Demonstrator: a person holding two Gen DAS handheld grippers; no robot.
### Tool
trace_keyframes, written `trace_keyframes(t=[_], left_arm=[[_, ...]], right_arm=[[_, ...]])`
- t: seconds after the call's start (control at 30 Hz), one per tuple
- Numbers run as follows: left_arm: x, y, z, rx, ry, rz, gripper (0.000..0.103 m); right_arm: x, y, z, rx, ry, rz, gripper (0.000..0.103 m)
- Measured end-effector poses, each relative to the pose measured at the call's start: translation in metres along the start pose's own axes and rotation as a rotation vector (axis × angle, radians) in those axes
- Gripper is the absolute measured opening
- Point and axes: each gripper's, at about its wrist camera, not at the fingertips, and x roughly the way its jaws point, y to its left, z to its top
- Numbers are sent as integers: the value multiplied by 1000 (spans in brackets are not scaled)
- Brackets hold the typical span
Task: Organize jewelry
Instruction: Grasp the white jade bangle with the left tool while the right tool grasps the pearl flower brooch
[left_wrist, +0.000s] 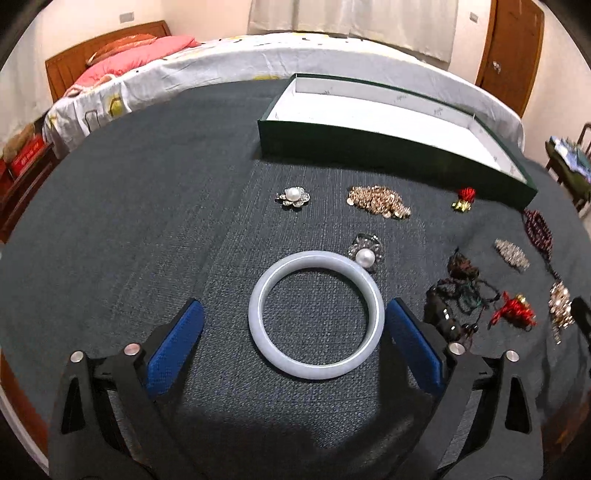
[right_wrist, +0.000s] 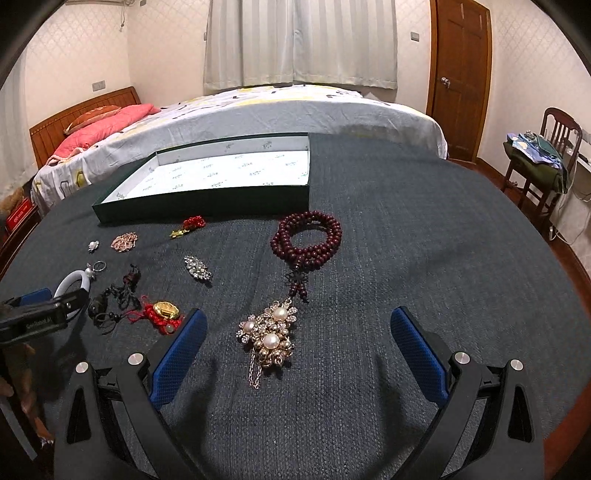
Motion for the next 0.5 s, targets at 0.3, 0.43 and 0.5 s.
trace_keyframes(t=[0.3,0.43,0.5], left_arm=[[-5,-1,0,11,-35,-9,69],[-7,2,0,-8,-33,8,69],[-7,6,-1,-19,-35,15,69]], right_arm=[[10,0,0,-3,43,20,97],[17,-1,1,2,66,19,96],[20,-1,1,-5,78,19,96]])
